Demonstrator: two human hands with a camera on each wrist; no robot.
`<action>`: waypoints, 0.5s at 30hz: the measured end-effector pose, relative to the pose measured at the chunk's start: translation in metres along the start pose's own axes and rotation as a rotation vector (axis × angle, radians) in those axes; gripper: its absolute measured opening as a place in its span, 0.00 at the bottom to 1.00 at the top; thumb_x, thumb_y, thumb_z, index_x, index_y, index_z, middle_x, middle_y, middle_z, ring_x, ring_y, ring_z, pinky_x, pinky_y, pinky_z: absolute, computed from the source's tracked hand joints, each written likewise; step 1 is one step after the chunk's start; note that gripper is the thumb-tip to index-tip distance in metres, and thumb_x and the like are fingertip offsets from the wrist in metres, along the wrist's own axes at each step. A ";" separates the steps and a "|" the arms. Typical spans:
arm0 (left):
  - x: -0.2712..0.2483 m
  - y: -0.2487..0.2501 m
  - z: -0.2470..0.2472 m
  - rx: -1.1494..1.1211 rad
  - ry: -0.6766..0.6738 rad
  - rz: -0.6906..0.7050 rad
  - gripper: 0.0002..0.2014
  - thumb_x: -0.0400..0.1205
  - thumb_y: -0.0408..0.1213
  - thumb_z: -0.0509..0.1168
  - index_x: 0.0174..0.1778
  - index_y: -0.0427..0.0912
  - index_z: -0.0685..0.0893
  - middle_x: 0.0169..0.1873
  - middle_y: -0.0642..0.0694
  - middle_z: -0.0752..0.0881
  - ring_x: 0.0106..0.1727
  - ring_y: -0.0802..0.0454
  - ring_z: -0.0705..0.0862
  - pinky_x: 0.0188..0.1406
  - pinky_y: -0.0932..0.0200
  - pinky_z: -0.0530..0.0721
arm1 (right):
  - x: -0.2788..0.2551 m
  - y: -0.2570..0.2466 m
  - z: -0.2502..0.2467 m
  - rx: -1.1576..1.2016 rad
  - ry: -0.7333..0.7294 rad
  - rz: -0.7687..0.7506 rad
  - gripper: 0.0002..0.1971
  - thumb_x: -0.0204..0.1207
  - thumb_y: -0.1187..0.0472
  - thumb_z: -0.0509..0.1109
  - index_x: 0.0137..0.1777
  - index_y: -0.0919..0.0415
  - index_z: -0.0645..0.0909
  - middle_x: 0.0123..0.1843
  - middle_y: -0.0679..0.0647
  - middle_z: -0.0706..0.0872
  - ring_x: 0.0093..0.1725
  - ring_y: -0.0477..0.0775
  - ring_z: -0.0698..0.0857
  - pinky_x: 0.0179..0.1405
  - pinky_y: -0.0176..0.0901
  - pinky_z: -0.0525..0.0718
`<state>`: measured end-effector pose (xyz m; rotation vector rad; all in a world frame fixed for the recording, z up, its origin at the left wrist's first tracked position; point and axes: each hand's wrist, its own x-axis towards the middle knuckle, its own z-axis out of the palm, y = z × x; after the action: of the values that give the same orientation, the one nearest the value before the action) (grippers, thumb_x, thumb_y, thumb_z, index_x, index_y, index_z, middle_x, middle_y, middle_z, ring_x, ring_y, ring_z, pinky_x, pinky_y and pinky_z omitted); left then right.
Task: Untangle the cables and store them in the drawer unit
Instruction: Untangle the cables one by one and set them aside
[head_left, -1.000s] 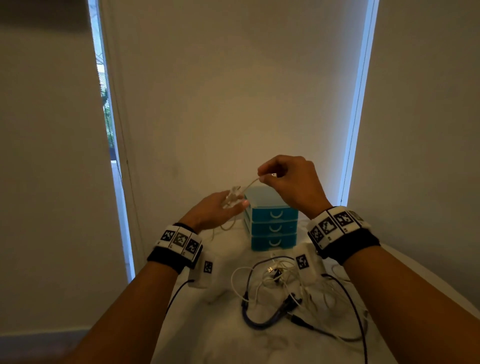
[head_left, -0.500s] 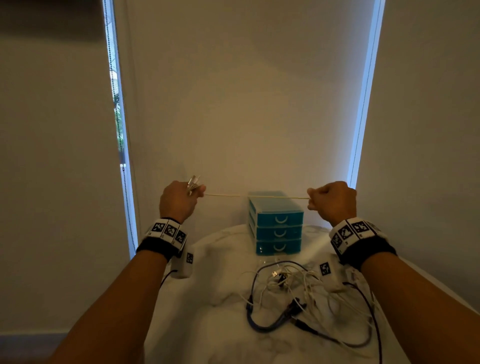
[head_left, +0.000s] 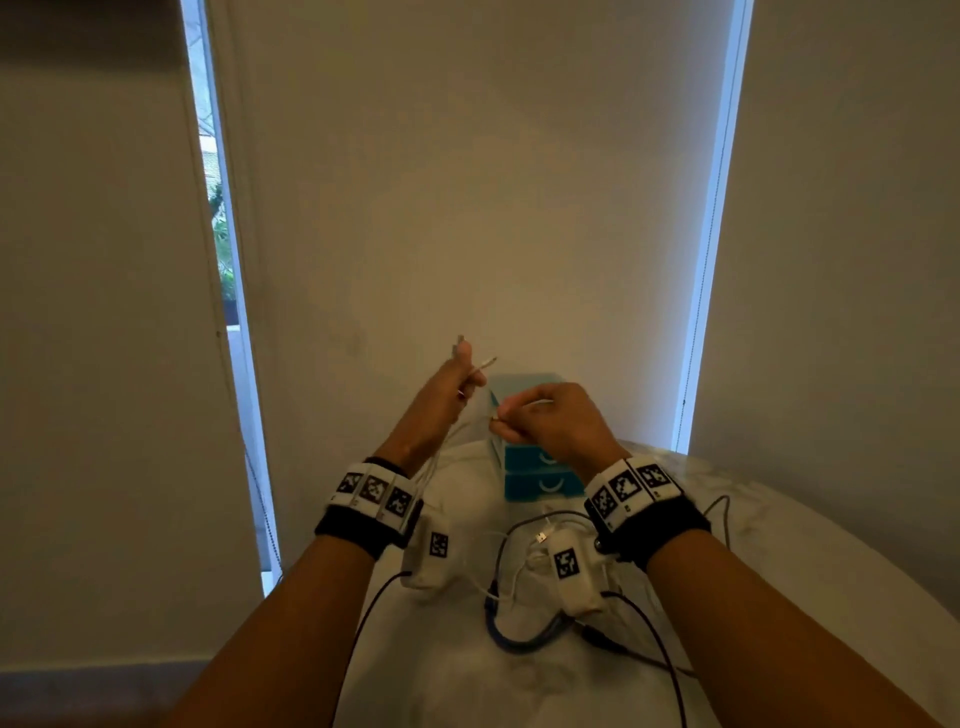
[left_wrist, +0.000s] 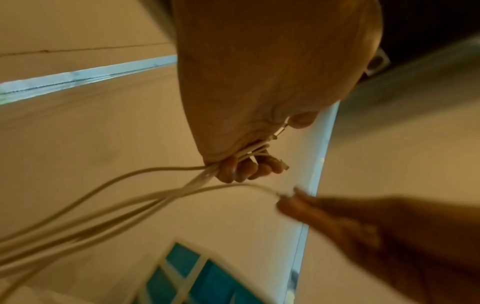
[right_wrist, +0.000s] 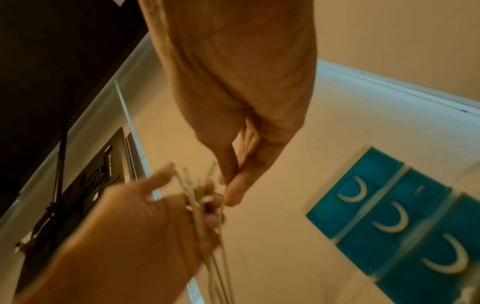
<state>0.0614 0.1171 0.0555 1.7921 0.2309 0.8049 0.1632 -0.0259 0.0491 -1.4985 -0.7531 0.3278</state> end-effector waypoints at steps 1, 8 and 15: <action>-0.003 -0.007 0.010 0.034 -0.035 0.008 0.27 0.91 0.69 0.45 0.50 0.56 0.83 0.44 0.54 0.81 0.43 0.56 0.76 0.50 0.55 0.74 | -0.001 -0.001 -0.007 -0.039 0.041 -0.036 0.12 0.81 0.62 0.83 0.55 0.71 0.91 0.45 0.64 0.97 0.51 0.60 0.98 0.52 0.44 0.96; -0.007 -0.040 0.059 0.237 -0.173 0.043 0.40 0.86 0.78 0.41 0.78 0.60 0.84 0.73 0.50 0.87 0.73 0.52 0.85 0.78 0.45 0.80 | -0.014 0.013 -0.047 -0.056 0.101 -0.123 0.24 0.78 0.47 0.85 0.62 0.65 0.84 0.46 0.59 0.98 0.49 0.57 0.98 0.60 0.59 0.95; -0.003 -0.046 0.057 0.123 -0.008 0.082 0.29 0.93 0.66 0.45 0.72 0.57 0.86 0.47 0.58 0.90 0.49 0.67 0.89 0.49 0.69 0.84 | -0.057 0.062 -0.041 -0.573 -0.367 -0.039 0.19 0.73 0.49 0.88 0.62 0.47 0.89 0.64 0.41 0.89 0.52 0.46 0.92 0.51 0.44 0.95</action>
<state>0.1050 0.0891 0.0035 1.9300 0.2071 0.8572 0.1622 -0.0880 -0.0210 -1.9841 -1.2403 0.3821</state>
